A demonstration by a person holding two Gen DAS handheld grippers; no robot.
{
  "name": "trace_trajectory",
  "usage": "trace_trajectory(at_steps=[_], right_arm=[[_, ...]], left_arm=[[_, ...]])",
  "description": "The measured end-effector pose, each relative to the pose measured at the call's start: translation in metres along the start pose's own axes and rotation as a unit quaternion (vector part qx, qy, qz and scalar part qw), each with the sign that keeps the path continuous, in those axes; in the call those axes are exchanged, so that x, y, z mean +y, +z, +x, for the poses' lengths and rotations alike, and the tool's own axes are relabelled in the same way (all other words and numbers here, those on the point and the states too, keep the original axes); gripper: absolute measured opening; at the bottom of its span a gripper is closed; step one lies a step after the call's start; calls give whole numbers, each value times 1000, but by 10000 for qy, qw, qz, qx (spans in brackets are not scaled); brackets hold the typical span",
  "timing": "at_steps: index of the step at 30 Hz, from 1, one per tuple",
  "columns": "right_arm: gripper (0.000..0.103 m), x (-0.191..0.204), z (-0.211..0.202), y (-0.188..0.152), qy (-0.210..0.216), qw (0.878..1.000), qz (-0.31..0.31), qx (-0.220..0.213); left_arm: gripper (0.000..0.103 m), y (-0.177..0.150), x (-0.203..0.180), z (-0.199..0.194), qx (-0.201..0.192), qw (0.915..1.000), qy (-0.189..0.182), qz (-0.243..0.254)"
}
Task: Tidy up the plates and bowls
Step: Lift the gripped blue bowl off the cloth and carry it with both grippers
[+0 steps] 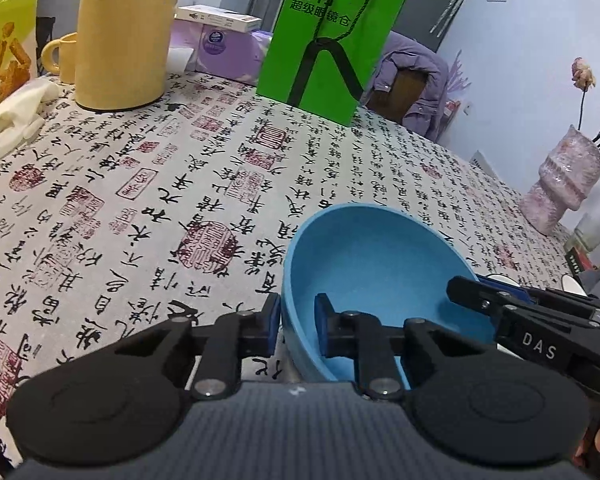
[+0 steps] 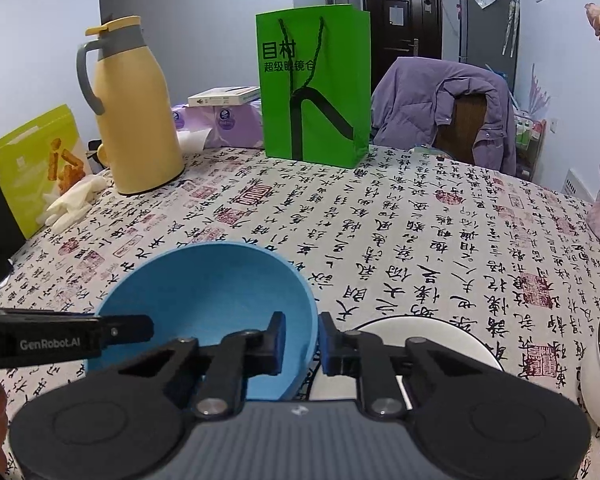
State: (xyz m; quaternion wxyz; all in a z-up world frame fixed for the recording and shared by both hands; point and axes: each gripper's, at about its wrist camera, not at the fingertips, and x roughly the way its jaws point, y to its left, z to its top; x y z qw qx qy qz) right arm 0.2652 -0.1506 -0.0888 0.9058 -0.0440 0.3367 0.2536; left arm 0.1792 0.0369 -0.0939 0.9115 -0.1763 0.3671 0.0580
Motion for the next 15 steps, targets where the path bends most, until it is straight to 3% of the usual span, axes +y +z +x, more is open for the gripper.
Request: trace_trajectory(at_steps=[15], right_arm=[[14, 14, -11, 0, 71, 9999, 31, -88]], left_arm=[[19, 2, 4, -12, -94, 9996, 253, -58]])
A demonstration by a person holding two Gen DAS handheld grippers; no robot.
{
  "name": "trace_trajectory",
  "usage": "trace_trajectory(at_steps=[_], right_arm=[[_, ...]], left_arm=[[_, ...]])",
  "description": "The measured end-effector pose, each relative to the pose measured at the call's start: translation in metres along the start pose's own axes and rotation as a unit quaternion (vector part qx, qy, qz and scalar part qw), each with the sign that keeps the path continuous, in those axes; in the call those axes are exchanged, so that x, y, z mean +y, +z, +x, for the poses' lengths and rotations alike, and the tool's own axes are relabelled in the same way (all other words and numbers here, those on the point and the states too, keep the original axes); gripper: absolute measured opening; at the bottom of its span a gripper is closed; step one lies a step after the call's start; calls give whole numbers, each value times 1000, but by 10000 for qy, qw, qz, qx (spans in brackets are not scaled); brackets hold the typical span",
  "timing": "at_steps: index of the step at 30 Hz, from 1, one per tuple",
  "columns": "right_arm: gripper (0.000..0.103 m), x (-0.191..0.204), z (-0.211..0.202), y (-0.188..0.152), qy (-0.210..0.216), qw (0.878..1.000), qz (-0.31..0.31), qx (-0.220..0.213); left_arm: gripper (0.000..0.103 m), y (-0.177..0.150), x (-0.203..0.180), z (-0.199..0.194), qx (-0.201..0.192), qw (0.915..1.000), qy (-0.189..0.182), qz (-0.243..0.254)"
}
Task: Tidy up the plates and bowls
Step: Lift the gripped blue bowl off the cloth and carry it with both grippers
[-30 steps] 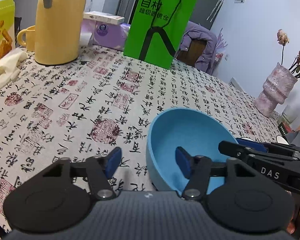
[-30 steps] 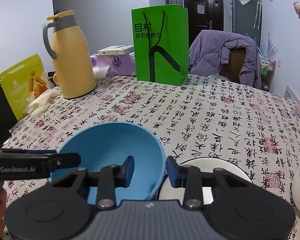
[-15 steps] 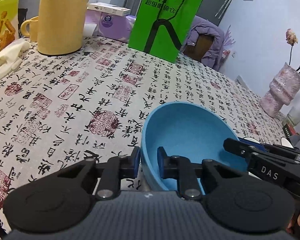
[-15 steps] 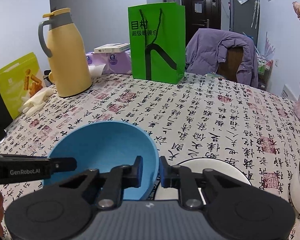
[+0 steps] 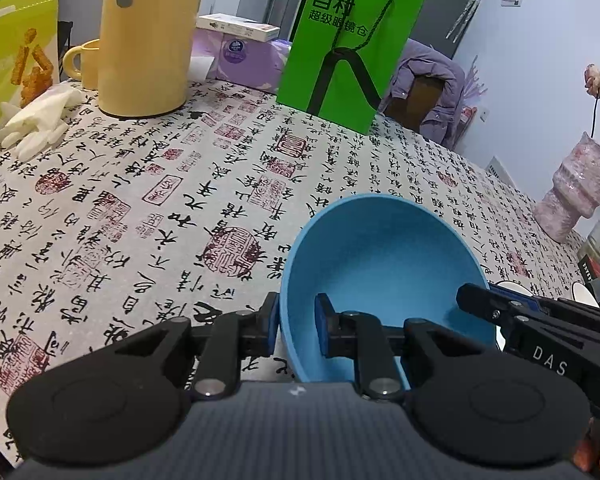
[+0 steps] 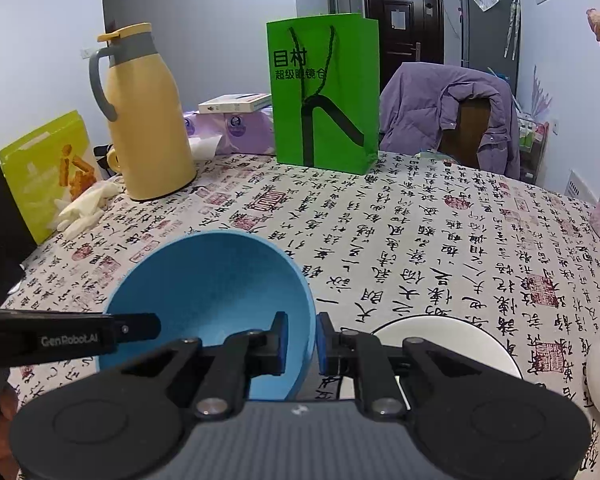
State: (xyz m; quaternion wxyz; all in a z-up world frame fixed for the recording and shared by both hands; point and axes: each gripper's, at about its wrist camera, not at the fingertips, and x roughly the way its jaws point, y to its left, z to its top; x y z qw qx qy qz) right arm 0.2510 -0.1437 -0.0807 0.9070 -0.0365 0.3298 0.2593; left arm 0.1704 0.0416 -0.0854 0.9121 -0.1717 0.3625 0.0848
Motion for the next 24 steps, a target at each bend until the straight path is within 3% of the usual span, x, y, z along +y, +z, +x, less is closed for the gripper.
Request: trace_trajectory(at_steps=[24], right_arm=[[14, 33, -35, -4, 154, 9995, 63, -267]], left_arm=[[19, -6, 19, -50, -376, 9992, 102, 9]])
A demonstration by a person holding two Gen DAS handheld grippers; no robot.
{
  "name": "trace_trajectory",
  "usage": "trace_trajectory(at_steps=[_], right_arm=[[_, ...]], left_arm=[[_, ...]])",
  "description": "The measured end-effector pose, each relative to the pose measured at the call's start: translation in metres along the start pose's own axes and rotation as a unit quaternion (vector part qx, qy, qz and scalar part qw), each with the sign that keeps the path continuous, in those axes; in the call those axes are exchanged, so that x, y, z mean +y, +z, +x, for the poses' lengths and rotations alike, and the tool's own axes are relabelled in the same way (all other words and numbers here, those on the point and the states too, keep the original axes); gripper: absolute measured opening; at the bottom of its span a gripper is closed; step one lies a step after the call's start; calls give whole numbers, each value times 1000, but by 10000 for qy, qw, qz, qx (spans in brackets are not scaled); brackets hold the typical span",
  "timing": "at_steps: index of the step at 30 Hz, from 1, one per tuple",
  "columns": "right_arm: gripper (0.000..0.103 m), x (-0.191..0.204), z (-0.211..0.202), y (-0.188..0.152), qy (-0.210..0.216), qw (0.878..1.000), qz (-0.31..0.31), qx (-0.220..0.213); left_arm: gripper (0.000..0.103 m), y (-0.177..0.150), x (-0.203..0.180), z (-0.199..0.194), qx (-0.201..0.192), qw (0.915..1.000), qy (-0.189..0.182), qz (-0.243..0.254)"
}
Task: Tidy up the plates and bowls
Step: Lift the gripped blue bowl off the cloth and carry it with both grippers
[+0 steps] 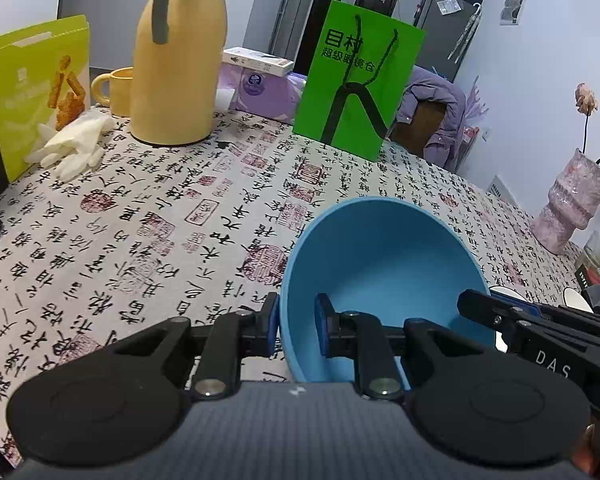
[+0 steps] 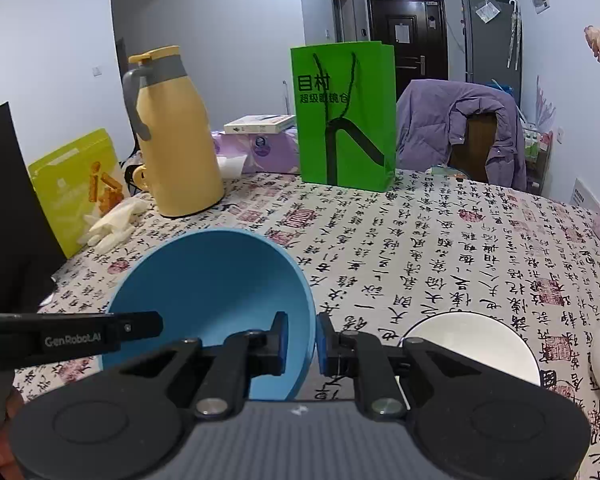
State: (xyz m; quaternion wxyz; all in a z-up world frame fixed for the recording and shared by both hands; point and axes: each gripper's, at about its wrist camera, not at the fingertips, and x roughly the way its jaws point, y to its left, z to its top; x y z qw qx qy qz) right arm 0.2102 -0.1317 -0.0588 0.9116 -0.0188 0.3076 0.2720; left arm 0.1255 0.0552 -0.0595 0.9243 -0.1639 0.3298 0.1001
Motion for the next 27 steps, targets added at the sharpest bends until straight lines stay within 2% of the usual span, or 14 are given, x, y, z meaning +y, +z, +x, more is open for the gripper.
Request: trace_trajectory(at_steps=[17, 27], right_arm=[[14, 34, -20, -6, 123, 9998, -69, -106], [14, 61, -24, -14, 221, 9996, -123, -86]], left_arm=[[19, -8, 25, -37, -222, 9997, 80, -40], [19, -17, 53, -55, -320, 9992, 111, -222]])
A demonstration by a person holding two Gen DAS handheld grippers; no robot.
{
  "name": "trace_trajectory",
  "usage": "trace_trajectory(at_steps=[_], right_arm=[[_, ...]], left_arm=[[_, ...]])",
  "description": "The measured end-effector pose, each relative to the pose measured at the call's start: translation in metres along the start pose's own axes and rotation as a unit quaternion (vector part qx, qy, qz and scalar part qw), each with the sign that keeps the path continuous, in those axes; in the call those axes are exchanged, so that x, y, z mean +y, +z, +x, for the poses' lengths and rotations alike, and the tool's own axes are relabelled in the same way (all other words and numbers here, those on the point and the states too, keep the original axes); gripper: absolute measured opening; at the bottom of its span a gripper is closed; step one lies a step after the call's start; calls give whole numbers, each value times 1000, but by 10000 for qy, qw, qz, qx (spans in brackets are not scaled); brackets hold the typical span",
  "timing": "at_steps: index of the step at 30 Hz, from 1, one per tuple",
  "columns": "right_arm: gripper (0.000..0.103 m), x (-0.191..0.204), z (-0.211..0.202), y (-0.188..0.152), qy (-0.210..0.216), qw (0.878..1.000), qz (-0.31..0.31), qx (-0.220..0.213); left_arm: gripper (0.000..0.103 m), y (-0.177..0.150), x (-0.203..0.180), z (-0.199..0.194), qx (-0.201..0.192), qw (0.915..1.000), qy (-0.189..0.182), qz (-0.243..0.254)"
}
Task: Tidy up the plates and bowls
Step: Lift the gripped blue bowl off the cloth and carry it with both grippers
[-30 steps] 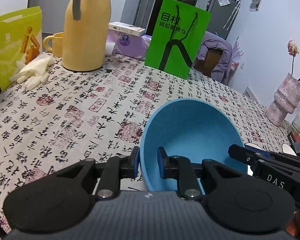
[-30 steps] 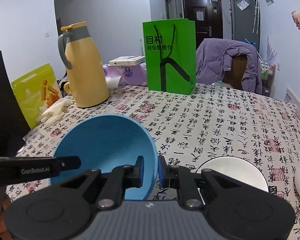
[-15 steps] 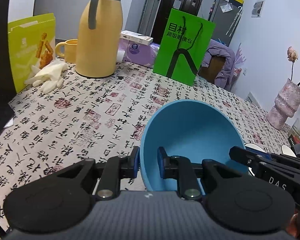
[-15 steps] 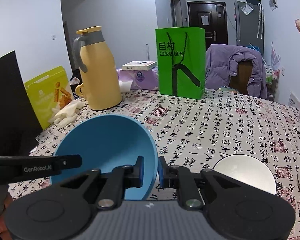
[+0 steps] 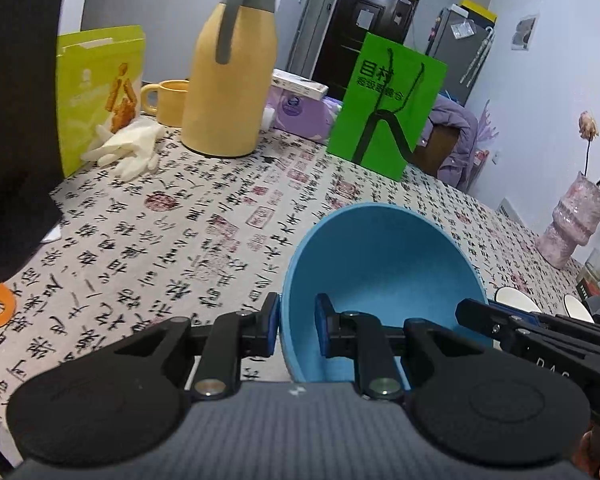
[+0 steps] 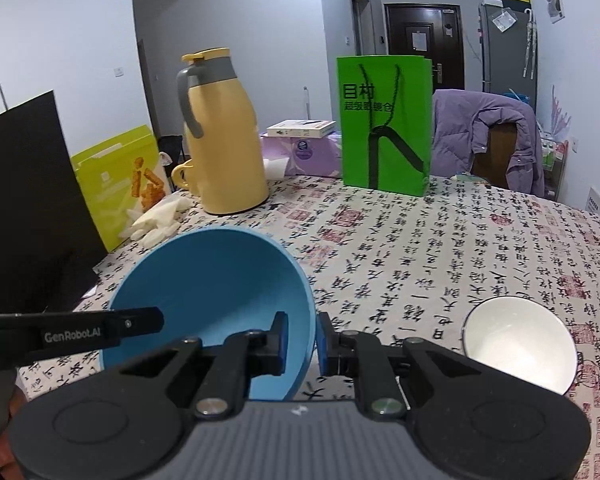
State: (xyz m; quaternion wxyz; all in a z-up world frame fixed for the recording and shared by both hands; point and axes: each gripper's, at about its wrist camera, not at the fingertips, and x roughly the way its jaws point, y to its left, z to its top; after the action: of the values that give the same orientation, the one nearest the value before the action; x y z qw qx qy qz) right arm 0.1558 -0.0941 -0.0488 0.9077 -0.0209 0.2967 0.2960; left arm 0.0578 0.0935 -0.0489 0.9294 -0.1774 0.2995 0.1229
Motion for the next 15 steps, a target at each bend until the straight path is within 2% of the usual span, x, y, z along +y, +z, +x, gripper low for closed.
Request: trace_trajectory(at_steps=[15], right_arm=[[14, 56, 1, -11, 367, 9992, -146, 42]], left_arm=[[19, -10, 54, -31, -145, 9993, 261, -203]])
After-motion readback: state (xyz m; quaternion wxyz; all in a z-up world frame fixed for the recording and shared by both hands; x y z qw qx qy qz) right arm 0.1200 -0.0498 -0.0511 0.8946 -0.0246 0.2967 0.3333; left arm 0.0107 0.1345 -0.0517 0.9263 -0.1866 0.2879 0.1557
